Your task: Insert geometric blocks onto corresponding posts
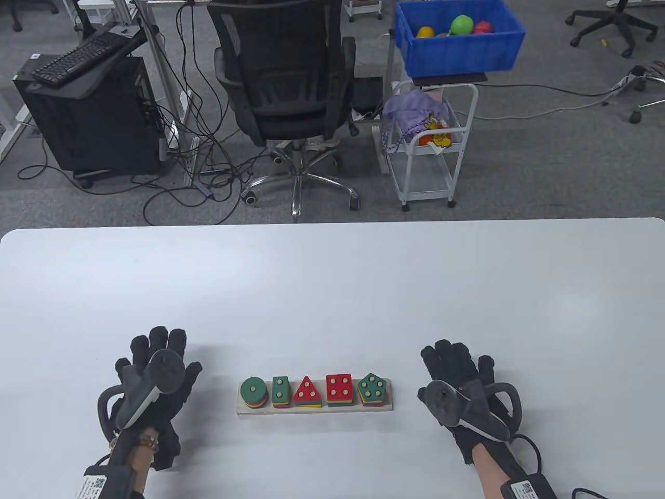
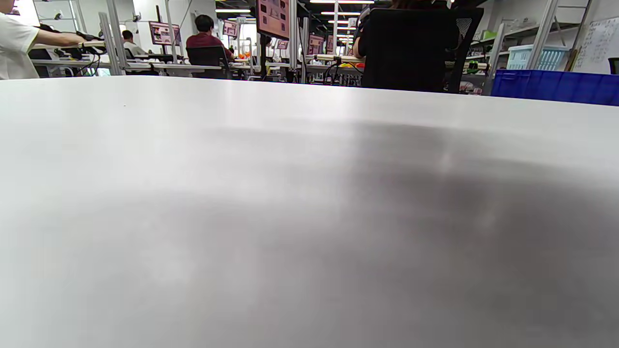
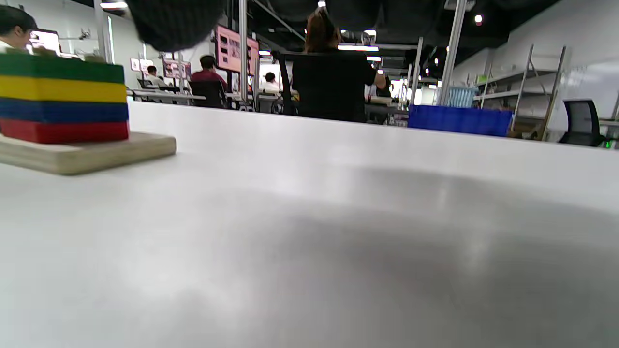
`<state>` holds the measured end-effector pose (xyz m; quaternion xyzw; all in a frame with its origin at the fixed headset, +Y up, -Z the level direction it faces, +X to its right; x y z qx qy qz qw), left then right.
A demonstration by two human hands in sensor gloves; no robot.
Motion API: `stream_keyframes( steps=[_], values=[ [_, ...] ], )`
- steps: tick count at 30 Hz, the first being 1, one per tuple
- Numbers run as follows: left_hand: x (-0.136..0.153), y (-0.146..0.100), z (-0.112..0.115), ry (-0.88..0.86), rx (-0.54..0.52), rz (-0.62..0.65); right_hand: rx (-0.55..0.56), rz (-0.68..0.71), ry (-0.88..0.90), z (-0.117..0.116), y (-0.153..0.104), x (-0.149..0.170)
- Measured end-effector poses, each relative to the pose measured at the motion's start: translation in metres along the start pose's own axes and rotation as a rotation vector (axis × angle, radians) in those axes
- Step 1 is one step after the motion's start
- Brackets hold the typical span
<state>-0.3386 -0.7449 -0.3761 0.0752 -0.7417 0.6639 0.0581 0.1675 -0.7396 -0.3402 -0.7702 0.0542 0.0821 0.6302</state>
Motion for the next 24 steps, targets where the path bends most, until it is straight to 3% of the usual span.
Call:
stream_keyframes(
  steps=[6,24],
  values=[
    [-0.011,-0.002,0.002,0.014,0.005,0.033,-0.063,-0.009,0.063,-0.008,0.004,0.008],
    [-0.011,-0.005,0.001,0.050,0.016,0.032,-0.121,-0.024,0.009,-0.015,0.002,0.002]
  ],
)
Point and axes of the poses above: the tracker on the back of each hand, its own x axis roughly to the little-finger side, its own y axis roughly from the wrist to the fingertips, z = x × y, the point moved 5 cm from there along y, roughly from the wrist to the fingertips, and after that the axes turned 14 degrees about -x, right-handed, at the moved point
